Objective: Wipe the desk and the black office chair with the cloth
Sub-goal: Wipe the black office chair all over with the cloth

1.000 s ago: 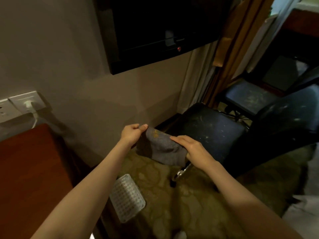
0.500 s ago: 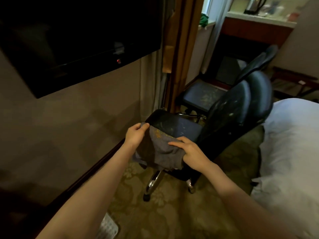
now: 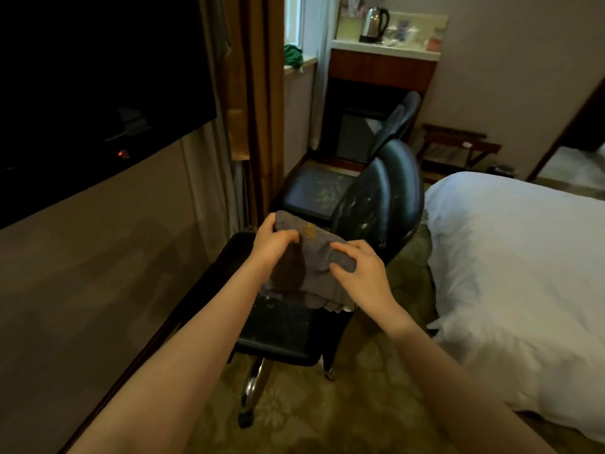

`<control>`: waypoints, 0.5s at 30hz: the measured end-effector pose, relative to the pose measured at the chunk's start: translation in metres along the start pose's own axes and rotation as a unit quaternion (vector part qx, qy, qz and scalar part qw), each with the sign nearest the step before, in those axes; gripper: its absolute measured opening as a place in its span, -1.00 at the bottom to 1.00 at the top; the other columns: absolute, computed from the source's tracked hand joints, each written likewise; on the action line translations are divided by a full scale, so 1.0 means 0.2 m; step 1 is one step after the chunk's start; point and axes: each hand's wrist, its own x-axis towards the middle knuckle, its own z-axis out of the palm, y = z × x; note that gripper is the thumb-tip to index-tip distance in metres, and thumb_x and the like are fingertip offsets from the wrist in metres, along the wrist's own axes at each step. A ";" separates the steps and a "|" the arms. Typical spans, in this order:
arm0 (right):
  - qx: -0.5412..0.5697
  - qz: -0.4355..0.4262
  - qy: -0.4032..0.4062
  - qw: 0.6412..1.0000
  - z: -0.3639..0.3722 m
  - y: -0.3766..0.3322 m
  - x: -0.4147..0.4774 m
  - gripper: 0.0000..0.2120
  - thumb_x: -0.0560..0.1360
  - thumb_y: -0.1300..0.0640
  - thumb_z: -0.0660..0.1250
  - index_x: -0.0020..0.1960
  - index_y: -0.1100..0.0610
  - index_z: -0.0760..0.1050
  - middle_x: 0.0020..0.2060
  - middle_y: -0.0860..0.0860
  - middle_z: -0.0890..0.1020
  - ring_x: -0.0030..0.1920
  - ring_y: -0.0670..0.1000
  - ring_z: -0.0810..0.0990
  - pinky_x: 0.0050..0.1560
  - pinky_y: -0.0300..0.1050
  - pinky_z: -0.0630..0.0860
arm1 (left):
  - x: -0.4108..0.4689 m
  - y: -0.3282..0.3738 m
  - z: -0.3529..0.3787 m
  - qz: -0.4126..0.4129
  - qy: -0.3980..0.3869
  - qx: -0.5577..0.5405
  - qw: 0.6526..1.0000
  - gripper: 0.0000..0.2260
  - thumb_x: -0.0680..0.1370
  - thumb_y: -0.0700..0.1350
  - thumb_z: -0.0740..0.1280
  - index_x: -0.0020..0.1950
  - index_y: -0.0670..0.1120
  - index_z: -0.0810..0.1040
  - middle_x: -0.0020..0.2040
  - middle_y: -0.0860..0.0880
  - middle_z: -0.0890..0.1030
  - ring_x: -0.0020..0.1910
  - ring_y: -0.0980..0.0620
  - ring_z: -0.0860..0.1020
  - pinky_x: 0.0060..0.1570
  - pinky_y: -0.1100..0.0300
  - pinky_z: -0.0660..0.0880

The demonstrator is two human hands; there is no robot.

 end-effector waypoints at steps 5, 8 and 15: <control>0.004 0.038 0.084 0.996 -0.10 0.03 0.12 -0.66 0.50 0.22 0.33 0.28 0.13 0.51 0.09 0.01 0.52 0.05 -0.12 0.48 0.02 -0.42 0.30 | 0.21 0.11 0.17 0.010 -0.026 0.009 1.000 -0.82 0.44 -0.34 0.26 -0.02 -0.13 0.47 -0.12 -0.02 0.50 -0.07 0.02 0.47 -0.14 0.21 0.42; -0.007 0.063 0.122 0.991 -0.14 0.03 0.22 -0.66 0.50 0.24 0.33 0.27 0.13 0.53 0.09 0.03 0.53 0.03 -0.11 0.48 -0.02 -0.48 0.26 | 0.33 0.18 0.24 0.020 -0.059 0.012 0.998 -0.84 0.45 -0.32 0.27 -0.06 -0.09 0.48 -0.14 -0.01 0.52 -0.09 0.02 0.49 -0.11 0.17 0.45; -0.058 0.099 0.196 0.974 -0.24 0.07 0.42 -0.73 0.46 0.32 0.33 0.14 0.20 0.60 0.03 0.15 0.60 0.05 0.10 0.55 0.09 -0.37 0.32 | 0.57 0.34 0.38 0.105 -0.167 0.123 0.973 -0.75 0.49 -0.25 0.34 0.13 -0.08 0.42 -0.05 0.05 0.49 -0.02 0.09 0.45 -0.09 0.23 0.40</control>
